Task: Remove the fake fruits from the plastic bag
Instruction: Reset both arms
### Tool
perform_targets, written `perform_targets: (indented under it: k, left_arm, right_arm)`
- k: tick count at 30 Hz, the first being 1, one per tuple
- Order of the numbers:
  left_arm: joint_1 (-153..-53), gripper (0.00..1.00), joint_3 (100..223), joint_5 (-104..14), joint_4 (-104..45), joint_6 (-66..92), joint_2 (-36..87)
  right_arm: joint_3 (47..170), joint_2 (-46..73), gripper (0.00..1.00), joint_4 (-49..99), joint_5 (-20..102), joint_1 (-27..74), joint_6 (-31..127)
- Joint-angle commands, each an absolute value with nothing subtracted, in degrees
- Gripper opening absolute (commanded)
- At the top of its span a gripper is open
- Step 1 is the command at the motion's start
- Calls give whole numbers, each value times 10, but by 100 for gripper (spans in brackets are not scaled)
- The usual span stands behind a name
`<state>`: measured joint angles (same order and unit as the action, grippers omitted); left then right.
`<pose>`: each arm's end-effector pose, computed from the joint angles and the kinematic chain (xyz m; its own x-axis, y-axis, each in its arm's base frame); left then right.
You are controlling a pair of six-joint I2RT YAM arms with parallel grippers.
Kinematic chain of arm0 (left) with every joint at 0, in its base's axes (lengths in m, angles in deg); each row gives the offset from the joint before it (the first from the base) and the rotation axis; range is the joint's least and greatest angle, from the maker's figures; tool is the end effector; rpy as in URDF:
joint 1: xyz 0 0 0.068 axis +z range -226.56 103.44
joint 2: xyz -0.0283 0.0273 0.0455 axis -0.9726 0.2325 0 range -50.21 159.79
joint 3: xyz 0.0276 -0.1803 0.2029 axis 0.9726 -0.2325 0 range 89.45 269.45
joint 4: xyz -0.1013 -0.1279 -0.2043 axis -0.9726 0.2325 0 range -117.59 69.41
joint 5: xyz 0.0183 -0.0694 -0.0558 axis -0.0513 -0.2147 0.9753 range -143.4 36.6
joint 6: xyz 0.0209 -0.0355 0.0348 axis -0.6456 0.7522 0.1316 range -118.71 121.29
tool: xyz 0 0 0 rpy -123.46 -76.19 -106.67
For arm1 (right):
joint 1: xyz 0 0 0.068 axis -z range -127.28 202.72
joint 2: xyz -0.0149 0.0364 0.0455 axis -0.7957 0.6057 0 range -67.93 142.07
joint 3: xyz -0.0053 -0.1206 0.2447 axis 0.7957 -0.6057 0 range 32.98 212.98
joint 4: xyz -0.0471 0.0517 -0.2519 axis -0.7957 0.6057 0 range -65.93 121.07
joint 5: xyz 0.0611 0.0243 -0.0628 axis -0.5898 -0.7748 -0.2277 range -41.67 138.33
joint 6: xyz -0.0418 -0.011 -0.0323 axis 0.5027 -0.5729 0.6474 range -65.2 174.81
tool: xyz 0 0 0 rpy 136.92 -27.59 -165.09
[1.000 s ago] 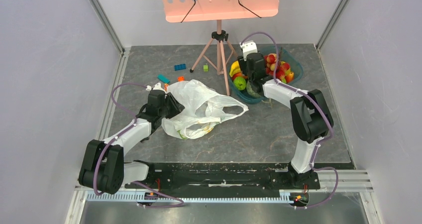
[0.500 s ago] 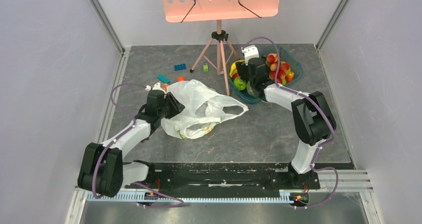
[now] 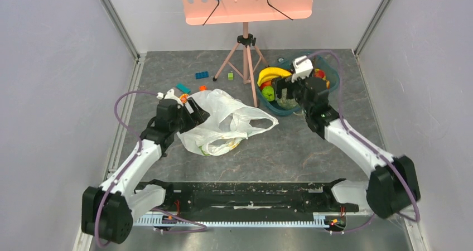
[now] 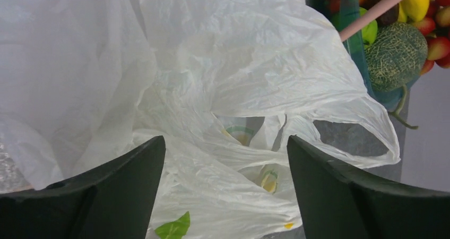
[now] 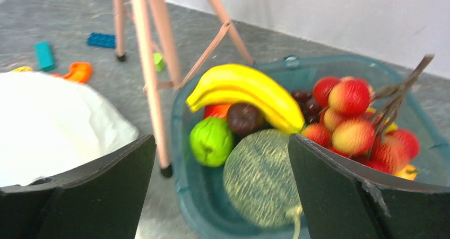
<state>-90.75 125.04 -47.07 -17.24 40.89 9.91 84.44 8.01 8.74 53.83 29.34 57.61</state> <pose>0.2181 -0.0592 0.2327 -0.6384 -0.4920 -0.5919 -0.0980 0.8147 -0.5715 0.2875 0.1205 0.3054 -0.1307 -0.1095 -0.9854 -0.3150 0.9470 -0.0635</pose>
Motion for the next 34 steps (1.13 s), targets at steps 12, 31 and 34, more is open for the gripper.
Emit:
perform_targets:
  k: [12,31,34]
  left_arm:
    - [-904,100,1314,-440,60,304,-98]
    - [-905,100,1311,-512,81,274,-197]
    - [-905,100,1317,-529,86,282,-185]
  right_arm:
    - [575,-320,98,260,480,295,468]
    - [501,-432,98,343,560,295,453]
    - [500,-430,98,341,560,295,456]
